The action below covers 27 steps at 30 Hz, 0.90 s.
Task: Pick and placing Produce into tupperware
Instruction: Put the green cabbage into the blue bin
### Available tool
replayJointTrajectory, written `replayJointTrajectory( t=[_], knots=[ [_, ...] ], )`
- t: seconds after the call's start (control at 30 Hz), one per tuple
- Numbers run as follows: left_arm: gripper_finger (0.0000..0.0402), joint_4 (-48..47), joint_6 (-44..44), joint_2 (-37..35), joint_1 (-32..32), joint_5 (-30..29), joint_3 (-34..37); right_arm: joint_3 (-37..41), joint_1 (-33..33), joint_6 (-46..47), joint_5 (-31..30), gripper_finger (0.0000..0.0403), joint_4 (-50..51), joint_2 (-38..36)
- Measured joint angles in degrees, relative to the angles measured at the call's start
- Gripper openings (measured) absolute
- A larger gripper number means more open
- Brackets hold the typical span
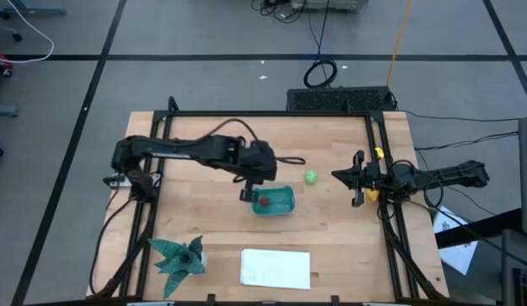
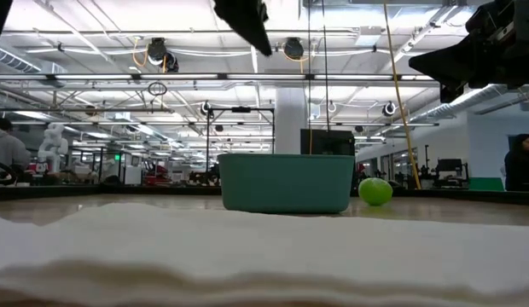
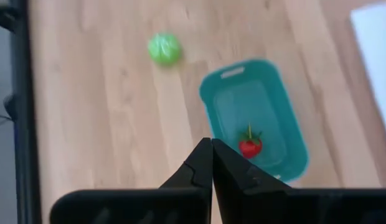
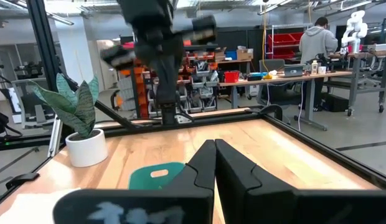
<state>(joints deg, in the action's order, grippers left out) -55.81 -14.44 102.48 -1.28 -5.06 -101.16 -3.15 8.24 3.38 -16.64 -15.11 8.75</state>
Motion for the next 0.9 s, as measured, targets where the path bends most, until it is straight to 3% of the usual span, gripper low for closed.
replayJointTrajectory(
  t=[0.9],
  knots=[
    [0.0004, 1.4, 2.6, -20.7, 0.0, 0.1, 0.0, 0.0, 0.0, 0.0, 0.0, 0.0000, 0.4, 0.0]
  ],
)
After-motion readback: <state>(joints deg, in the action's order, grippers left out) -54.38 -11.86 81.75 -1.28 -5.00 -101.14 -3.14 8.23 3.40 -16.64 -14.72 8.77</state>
